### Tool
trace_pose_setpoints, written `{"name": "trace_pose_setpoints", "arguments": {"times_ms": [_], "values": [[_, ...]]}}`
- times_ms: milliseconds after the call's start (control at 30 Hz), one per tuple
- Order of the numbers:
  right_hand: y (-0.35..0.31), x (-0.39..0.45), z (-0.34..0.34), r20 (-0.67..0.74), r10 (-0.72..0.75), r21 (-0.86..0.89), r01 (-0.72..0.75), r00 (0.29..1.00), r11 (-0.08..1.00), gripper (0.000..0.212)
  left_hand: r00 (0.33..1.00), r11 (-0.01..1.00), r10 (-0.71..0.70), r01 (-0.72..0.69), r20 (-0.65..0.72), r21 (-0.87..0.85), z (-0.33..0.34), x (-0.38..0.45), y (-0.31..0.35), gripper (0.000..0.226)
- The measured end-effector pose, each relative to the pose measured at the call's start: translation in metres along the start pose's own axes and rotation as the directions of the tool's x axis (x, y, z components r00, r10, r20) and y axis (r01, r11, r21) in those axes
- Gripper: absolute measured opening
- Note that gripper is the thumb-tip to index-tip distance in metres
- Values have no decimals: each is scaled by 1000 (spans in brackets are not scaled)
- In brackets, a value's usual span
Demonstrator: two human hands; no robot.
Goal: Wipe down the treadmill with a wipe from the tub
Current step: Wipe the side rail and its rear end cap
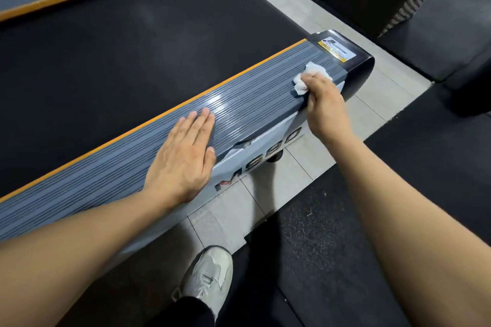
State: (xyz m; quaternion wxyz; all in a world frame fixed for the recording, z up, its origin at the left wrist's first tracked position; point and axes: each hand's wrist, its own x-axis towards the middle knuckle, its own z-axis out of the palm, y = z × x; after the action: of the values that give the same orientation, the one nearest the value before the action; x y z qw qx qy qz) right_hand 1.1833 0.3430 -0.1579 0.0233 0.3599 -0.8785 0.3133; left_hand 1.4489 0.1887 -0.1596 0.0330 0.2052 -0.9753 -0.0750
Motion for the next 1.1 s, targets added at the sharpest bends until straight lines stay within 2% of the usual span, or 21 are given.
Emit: {"name": "trace_pose_setpoints", "arguments": {"times_ms": [67,133,167,233,300,333,367,433,467,500,567,600,667,700,767,833,867,900,967,1033,1100], "values": [[-12,-5,10,-12,7,15,-7,1000,1000,44,1000,1000,1,-1,6,0,0,0,0,67],[-48,-40,27,30,-122,62,120,992,991,34,1000,1000,5,-5,4,2,0,0,0,68],[-66,-64,36,72,-248,99,240,966,966,35,1000,1000,8,-8,-1,0,0,0,0,68],[-90,-106,46,124,-498,176,475,858,862,41,1000,1000,16,-16,-9,1,0,0,0,68],[-80,-110,48,143,-600,168,578,787,799,43,1000,1000,13,-13,0,0,1,1,-2,68],[-66,-100,46,136,-582,142,565,802,813,43,1000,1000,8,-8,7,0,1,1,-2,69],[-52,-88,42,109,-516,131,502,850,855,44,1000,1000,2,-2,12,1,1,1,-2,69],[-19,-61,29,3,-271,93,269,963,959,47,1000,1000,-5,5,15,5,0,0,-1,68],[-7,-50,19,-27,-147,70,149,989,986,49,1000,1000,-8,8,17,7,-1,0,-1,68],[0,-43,13,-53,-57,54,59,997,997,50,1000,1000,-10,10,18,7,-1,-1,0,68],[-8,-39,10,-91,20,60,-15,996,998,48,1000,1000,-4,4,20,12,-1,0,1,68],[-24,-45,13,-92,16,79,-9,996,997,45,1000,1000,0,0,20,12,-1,0,1,68],[-57,-72,29,-48,-163,134,169,985,977,42,1000,1000,6,-6,7,8,0,1,-1,68],[-74,-90,37,2,-294,163,290,956,943,41,1000,1000,12,-12,0,8,0,1,-2,68],[-89,-113,47,127,-511,182,486,850,855,40,1000,1000,22,-22,-6,18,1,2,-2,69],[-76,-98,41,178,-597,183,570,782,801,41,1000,1000,14,-14,-6,19,0,2,-2,69],[-66,-87,35,189,-571,174,545,799,820,42,1000,1000,6,-6,3,17,0,2,-1,69],[-52,-74,29,183,-494,150,472,850,869,42,1000,1000,1,-1,16,14,-1,1,-1,69],[-16,-42,14,107,-273,57,269,956,962,43,999,1000,-18,18,33,12,-5,1,1,70],[15,-14,-1,41,-97,-15,98,994,995,48,999,999,-39,39,3,7,-11,6,5,67],[22,3,-6,-5,-20,-80,19,1000,997,44,997,999,-39,38,-67,-17,-14,20,13,54]]}}
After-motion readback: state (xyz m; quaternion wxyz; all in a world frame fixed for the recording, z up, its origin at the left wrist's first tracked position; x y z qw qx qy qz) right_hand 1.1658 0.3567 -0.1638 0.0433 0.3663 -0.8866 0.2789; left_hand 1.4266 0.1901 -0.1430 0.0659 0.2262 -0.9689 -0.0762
